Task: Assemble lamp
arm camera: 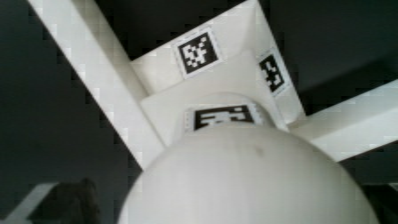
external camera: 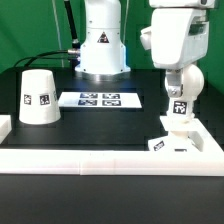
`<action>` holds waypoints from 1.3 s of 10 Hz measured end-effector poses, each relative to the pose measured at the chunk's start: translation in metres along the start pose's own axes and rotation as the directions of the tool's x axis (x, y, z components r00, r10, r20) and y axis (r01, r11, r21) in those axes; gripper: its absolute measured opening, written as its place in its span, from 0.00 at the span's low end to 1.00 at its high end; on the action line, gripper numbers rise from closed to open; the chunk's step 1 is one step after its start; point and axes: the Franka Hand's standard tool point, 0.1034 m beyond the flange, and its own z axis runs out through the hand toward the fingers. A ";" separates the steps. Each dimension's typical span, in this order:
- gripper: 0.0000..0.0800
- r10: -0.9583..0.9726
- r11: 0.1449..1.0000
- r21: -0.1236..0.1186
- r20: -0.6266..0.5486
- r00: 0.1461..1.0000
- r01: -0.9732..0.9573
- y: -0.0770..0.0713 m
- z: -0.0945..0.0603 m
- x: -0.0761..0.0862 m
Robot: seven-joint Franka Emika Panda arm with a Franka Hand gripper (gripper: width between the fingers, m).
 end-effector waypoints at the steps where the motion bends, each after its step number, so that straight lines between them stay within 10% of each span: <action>1: 0.87 -0.064 0.998 -0.004 0.002 0.998 0.064 0.001 -0.001 0.001; 8: 0.72 -0.005 1.000 -0.004 0.001 1.000 0.005 0.002 -0.001 -0.001; 13: 0.72 0.596 0.803 -0.001 -0.004 0.803 -0.596 0.001 -0.001 0.001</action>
Offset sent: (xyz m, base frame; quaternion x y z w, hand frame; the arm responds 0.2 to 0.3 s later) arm 0.0000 0.0000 0.0000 0.0000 0.0000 0.0000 1.0000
